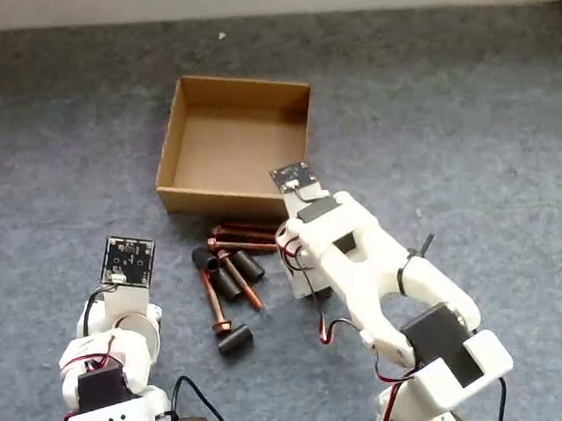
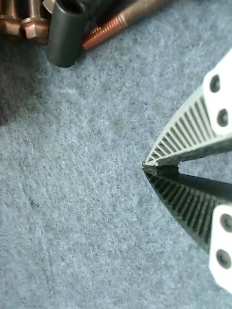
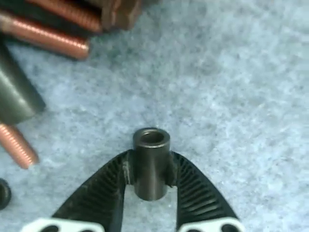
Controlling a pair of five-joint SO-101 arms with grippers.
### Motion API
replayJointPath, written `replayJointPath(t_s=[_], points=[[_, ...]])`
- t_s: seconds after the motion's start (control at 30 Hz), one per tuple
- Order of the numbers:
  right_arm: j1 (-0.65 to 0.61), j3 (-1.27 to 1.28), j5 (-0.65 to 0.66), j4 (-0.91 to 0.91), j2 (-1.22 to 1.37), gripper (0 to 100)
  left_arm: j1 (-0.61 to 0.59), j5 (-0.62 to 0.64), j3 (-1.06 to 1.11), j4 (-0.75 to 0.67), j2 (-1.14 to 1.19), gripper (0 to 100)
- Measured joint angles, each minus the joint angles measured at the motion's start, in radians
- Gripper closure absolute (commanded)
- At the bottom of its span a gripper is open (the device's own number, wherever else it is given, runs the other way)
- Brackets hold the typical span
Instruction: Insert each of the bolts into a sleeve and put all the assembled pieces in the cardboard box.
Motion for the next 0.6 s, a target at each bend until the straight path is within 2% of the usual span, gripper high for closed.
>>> replayJointPath(t_s=[0.17, 0.37, 0.6], points=[[0.003, 0.018, 0.038, 0.000, -0.061, 99.3, 0.000, 0.000, 0.000, 0.000, 0.000, 97], [0.077, 0.132, 0.046, -0.020, -0.328, 99.3, 0.000, 0.000, 0.000, 0.003, 0.000, 97], [0.167, 0.304, 0.046, -0.157, -0.572, 99.3, 0.000, -0.069, -0.068, 0.117, 0.000, 97]])
